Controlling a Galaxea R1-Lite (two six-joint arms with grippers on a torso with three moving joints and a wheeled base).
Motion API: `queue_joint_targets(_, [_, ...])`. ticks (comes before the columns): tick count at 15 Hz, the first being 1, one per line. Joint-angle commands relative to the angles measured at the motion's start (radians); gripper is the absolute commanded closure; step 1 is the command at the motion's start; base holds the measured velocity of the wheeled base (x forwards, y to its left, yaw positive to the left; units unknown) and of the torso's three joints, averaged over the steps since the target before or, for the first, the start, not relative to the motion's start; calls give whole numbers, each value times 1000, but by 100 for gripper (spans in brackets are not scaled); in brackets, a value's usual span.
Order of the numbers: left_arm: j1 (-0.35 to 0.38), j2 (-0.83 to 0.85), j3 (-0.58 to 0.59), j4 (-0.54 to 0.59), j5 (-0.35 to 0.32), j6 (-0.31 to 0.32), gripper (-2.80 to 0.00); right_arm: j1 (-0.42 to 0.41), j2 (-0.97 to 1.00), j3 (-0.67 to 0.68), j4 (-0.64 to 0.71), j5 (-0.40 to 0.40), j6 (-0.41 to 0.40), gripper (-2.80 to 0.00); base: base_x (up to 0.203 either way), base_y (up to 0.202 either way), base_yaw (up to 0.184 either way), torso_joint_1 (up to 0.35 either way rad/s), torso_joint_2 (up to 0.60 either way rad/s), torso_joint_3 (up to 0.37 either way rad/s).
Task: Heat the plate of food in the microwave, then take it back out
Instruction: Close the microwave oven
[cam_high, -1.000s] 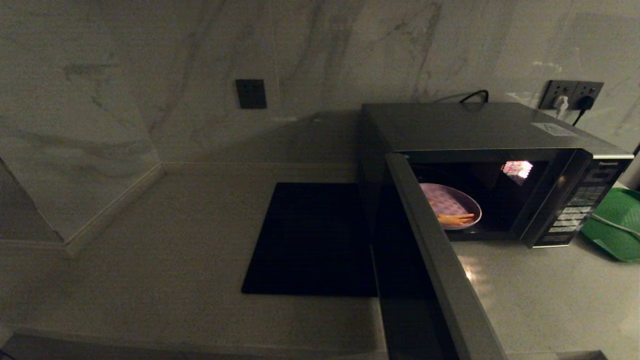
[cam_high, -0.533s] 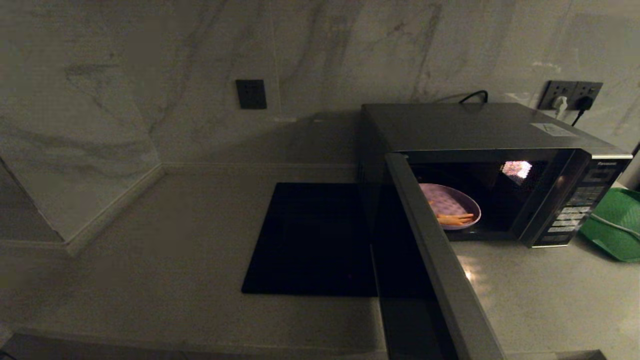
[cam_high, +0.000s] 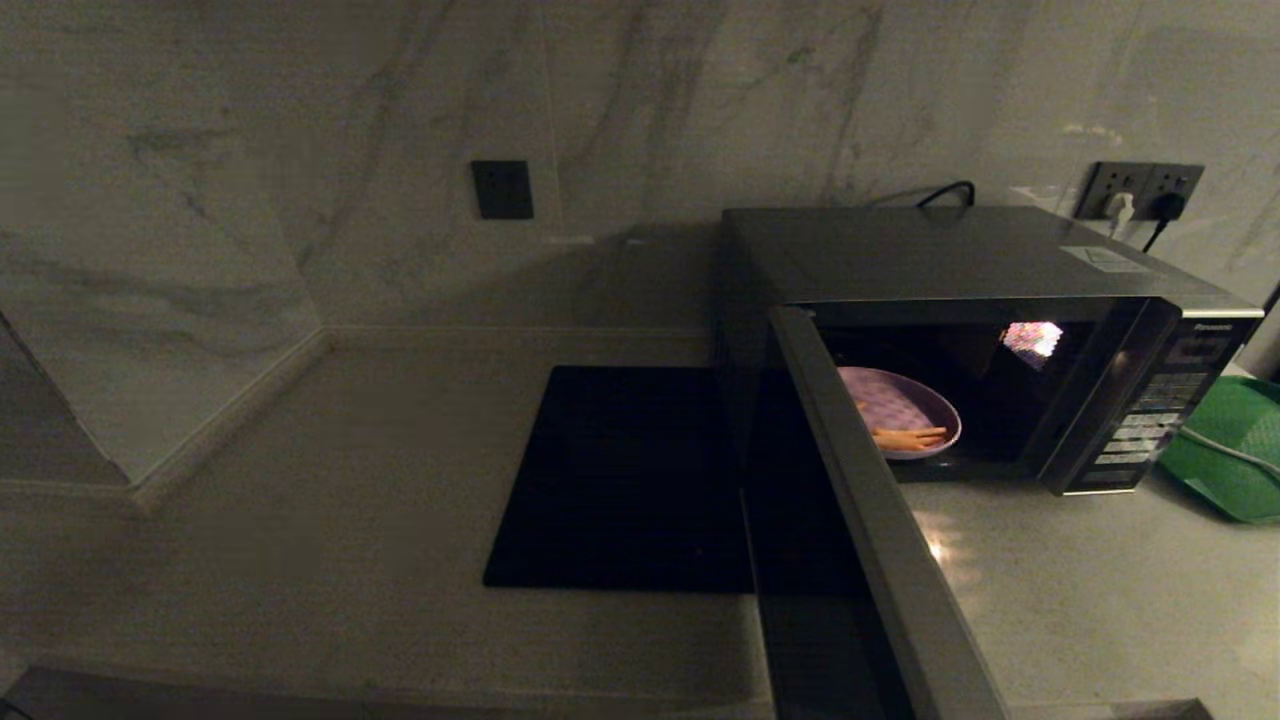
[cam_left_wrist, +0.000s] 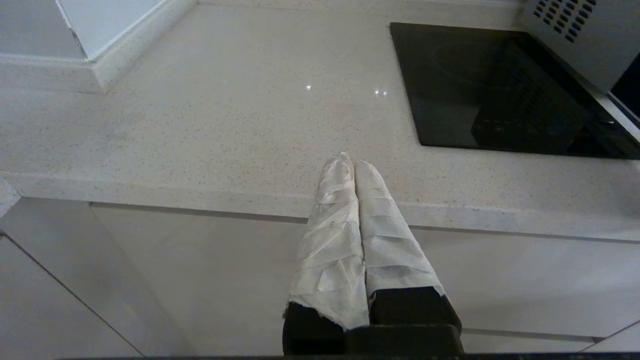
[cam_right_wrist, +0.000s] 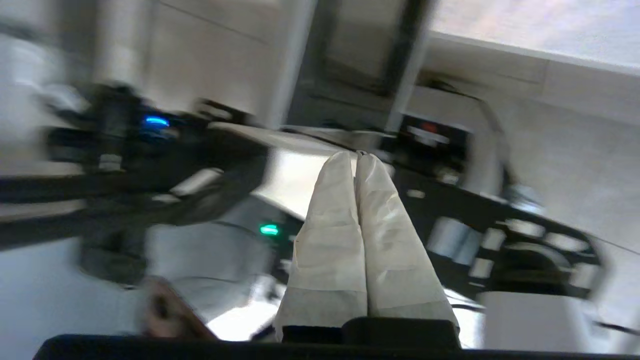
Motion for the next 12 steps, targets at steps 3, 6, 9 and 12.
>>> queue_joint_targets(3, [0,1,0,0,0,-1,0,101,74,119,-174,-284,9,0,0,0,0,0,0,0])
queue_joint_targets(6, [2,2,0,0,0,-1,0,252,95,235,-413,-587,153,0,0,0,0,0,0,0])
queue_joint_targets(9, [0,0,0,0,0,-1,0,334,134,249,-500,-640,328,0,0,0,0,0,0,0])
queue_joint_targets(12, [0,0,0,0,0,-1,0,411,149,248,-514,-641,363,0,0,0,0,0,0,0])
